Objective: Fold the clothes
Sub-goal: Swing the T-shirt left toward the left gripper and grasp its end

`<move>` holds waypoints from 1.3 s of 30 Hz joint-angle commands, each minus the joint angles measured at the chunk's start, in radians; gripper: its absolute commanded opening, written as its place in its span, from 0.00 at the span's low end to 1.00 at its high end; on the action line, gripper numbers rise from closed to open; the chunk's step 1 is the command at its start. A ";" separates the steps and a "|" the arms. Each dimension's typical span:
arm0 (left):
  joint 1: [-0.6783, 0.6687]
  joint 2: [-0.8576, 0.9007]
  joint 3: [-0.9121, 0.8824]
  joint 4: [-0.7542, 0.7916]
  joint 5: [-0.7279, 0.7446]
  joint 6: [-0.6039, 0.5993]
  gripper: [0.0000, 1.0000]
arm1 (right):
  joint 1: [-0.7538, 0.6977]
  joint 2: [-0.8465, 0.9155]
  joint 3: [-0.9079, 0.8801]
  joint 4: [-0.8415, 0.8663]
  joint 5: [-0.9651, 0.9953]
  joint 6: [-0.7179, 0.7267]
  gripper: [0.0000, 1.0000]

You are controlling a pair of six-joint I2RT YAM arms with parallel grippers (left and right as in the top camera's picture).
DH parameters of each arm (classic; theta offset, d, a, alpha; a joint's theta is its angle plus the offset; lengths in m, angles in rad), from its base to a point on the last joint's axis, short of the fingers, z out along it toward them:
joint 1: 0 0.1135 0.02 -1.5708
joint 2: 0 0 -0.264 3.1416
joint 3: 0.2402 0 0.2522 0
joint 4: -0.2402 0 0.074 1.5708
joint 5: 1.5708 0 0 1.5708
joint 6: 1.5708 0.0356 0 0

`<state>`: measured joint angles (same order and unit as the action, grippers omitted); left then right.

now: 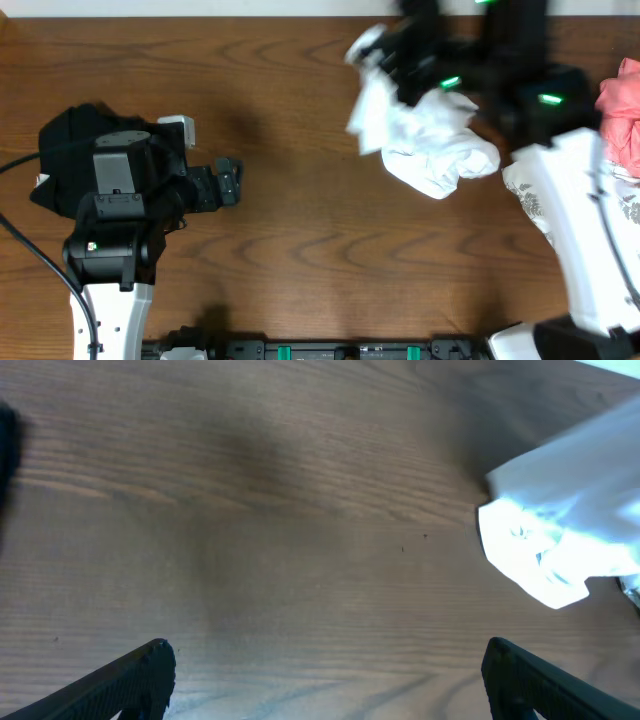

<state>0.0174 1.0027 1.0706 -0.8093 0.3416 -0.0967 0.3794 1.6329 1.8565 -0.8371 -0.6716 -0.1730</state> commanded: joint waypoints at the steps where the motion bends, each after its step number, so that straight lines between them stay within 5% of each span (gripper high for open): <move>1: -0.004 0.003 0.013 0.000 0.014 0.010 0.98 | 0.074 0.055 0.004 -0.064 -0.031 -0.172 0.25; 2: -0.004 0.003 0.013 0.000 0.014 0.010 0.98 | 0.082 0.066 0.004 -0.076 -0.016 -0.173 0.38; 3: -0.004 0.003 0.013 0.000 0.014 0.010 0.98 | 0.087 0.075 0.004 -0.083 0.011 -0.172 0.61; 6: -0.004 0.003 0.013 0.000 0.014 0.010 0.98 | 0.078 0.069 0.004 -0.087 0.092 -0.167 0.99; 17: -0.004 0.010 0.013 -0.037 0.014 0.010 0.98 | -0.172 -0.127 0.004 -0.214 0.546 0.066 0.99; 25: -0.004 0.133 -0.047 -0.116 0.078 -0.009 0.98 | -0.368 -0.135 -0.007 -0.352 0.551 0.158 0.99; 31: -0.004 0.305 -0.125 -0.060 0.119 -0.139 0.98 | -0.380 -0.133 -0.007 -0.357 0.551 0.158 0.99; 39: -0.004 0.522 -0.167 0.084 0.120 -0.124 0.98 | -0.379 -0.133 -0.007 -0.376 0.552 0.158 0.99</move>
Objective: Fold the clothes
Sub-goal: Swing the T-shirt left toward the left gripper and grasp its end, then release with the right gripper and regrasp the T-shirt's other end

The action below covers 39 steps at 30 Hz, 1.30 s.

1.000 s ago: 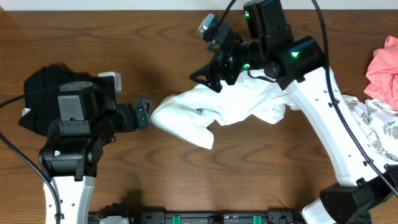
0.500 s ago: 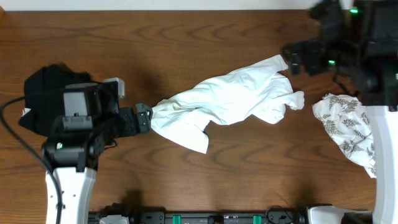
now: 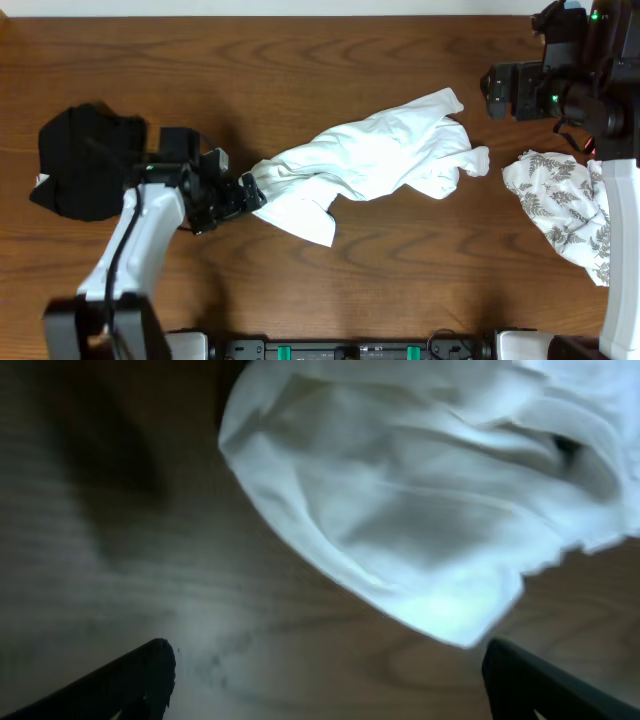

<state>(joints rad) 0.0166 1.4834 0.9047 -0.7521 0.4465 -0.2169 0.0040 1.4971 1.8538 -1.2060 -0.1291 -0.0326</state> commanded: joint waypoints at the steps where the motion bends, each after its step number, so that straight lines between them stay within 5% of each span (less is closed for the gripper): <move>1: -0.003 0.059 -0.001 0.046 0.018 -0.002 0.98 | -0.004 0.003 -0.004 -0.011 0.009 0.017 0.99; 17: -0.003 0.278 -0.001 0.202 0.153 -0.007 0.99 | -0.004 0.003 -0.004 -0.018 0.009 0.017 0.99; 19: -0.003 0.279 0.000 0.204 0.157 -0.007 0.92 | -0.004 0.003 -0.004 -0.019 0.009 0.017 0.99; 21: -0.003 0.278 0.000 0.204 0.168 -0.006 0.71 | -0.004 0.003 -0.004 -0.021 0.009 0.017 0.99; 25: -0.003 0.278 0.000 0.196 0.184 -0.015 0.12 | -0.004 0.003 -0.004 -0.021 0.009 0.017 0.99; 26: -0.003 0.278 0.000 0.192 0.184 -0.022 0.06 | -0.004 0.003 -0.004 -0.021 0.009 0.017 0.99; 33: 0.000 0.211 0.013 0.151 0.189 -0.020 0.06 | -0.006 0.003 -0.004 -0.026 0.028 0.018 0.97; 39: 0.000 -0.028 0.040 0.142 0.188 -0.021 0.06 | -0.037 0.003 -0.005 -0.116 0.120 0.081 0.96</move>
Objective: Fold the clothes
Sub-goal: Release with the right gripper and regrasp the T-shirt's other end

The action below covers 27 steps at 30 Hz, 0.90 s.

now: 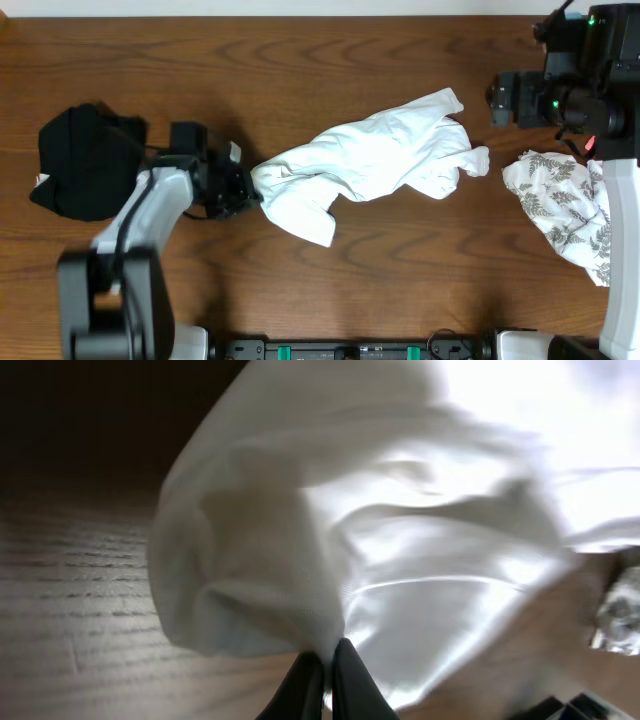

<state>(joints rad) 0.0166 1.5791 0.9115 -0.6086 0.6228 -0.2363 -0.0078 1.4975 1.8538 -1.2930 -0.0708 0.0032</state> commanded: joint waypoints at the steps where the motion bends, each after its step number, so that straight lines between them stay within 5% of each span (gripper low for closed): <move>1: 0.000 -0.171 0.034 0.006 -0.001 -0.002 0.06 | -0.031 0.003 -0.005 -0.048 0.061 0.045 0.96; 9: 0.000 -0.464 0.035 0.020 -0.303 -0.030 0.06 | -0.031 0.033 -0.058 -0.192 0.059 0.044 0.99; 16: 0.000 -0.469 0.035 0.001 -0.298 -0.054 0.06 | -0.031 0.032 -0.229 -0.088 0.055 0.045 0.99; 19: 0.000 -0.420 0.035 -0.048 -0.295 -0.054 0.45 | -0.031 0.032 -0.250 -0.061 0.035 0.045 0.99; 21: 0.000 -0.365 0.035 -0.071 -0.295 -0.053 0.62 | -0.031 0.032 -0.250 -0.052 0.033 0.044 0.99; 27: 0.000 -0.116 0.031 -0.047 -0.306 -0.046 0.74 | -0.031 0.032 -0.250 -0.048 0.032 0.044 0.99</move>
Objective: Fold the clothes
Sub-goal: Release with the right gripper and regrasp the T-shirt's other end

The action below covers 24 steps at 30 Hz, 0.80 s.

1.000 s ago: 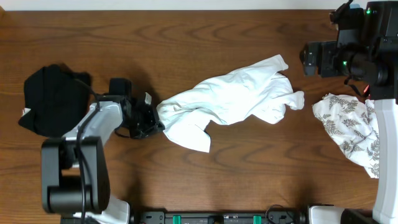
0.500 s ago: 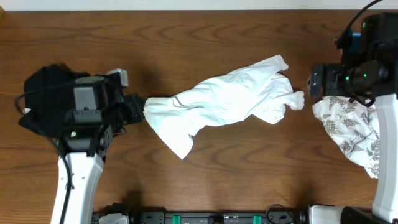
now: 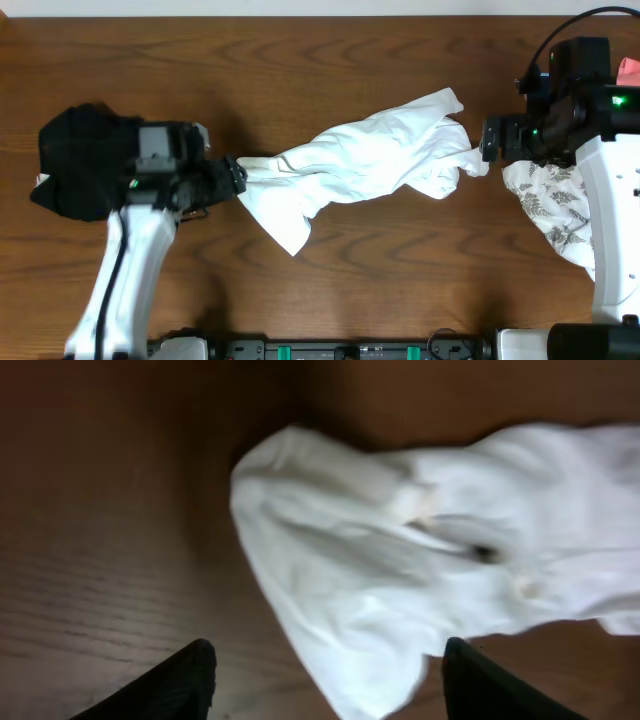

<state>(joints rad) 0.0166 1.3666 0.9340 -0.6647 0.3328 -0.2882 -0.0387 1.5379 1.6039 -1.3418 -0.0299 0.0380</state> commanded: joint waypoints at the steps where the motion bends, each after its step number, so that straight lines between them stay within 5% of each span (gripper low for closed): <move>1: 0.000 0.136 0.008 0.019 -0.017 0.006 0.74 | 0.000 -0.008 0.000 -0.001 -0.008 0.010 0.99; 9: 0.000 0.367 0.008 0.142 -0.026 0.010 0.78 | 0.000 -0.008 0.000 -0.003 -0.008 0.005 0.99; 16: -0.003 0.435 0.008 0.192 0.260 0.036 0.75 | 0.000 -0.008 0.000 0.004 -0.008 0.002 0.99; 18: -0.003 0.435 0.008 0.192 0.295 0.036 0.59 | 0.000 -0.008 0.000 0.005 -0.008 0.002 0.99; 19: -0.003 0.435 0.008 0.191 0.304 0.036 0.40 | 0.000 -0.008 0.000 0.004 -0.008 0.002 0.99; 20: -0.003 0.435 0.008 0.188 0.309 0.035 0.06 | 0.000 -0.008 0.000 0.004 -0.008 0.002 0.99; 24: -0.003 0.425 0.008 0.176 0.311 0.031 0.06 | 0.000 -0.008 0.000 0.004 -0.008 0.002 0.99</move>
<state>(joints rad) 0.0166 1.7916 0.9493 -0.4755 0.6003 -0.2619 -0.0387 1.5379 1.6039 -1.3399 -0.0303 0.0376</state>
